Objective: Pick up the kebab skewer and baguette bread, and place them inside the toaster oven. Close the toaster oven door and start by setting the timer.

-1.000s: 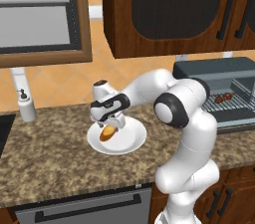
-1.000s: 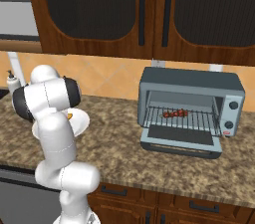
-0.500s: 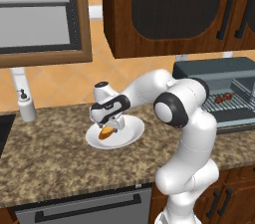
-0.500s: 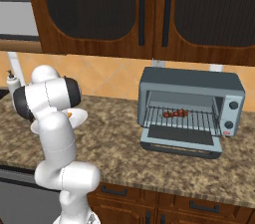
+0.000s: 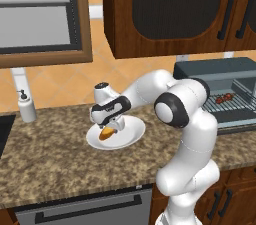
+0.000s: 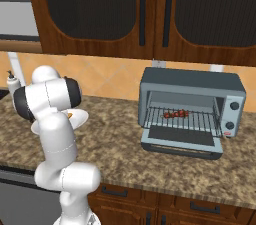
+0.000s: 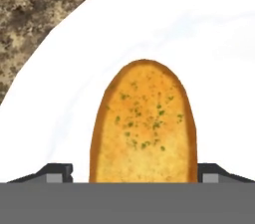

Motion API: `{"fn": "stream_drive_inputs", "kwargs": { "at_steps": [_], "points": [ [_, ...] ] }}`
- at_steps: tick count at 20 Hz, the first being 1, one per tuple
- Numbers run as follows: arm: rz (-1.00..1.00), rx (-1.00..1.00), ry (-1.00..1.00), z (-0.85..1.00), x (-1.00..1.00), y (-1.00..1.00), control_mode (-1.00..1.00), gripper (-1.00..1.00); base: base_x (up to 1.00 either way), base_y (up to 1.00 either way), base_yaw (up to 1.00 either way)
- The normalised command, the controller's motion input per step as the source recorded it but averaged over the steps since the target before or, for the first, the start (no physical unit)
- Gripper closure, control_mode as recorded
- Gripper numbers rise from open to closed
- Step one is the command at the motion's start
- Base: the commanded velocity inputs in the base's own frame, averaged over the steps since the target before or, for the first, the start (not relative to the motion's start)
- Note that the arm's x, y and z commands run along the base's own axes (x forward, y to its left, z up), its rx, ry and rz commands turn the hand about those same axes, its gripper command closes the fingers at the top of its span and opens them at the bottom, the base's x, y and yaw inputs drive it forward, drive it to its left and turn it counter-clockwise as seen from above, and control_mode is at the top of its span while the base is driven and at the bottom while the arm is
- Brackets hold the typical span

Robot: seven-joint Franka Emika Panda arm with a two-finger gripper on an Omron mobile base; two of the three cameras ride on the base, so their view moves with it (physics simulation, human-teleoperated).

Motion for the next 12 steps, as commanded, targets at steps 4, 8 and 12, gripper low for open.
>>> {"fn": "stream_drive_inputs", "kwargs": {
  "at_steps": [4, 8, 12],
  "points": [
    [0.0, 0.0, 0.0, 0.0, 0.0, 0.0, -1.0, -1.0, 0.0, 0.0, 0.0],
    [0.0, 0.0, 0.0, 0.0, 0.0, 0.0, -1.0, -1.0, 0.0, 0.0, 0.0],
    [0.0, 0.0, 0.0, 0.0, 0.0, 0.0, -1.0, 1.0, 0.0, 0.0, 0.0]
  ]
}}
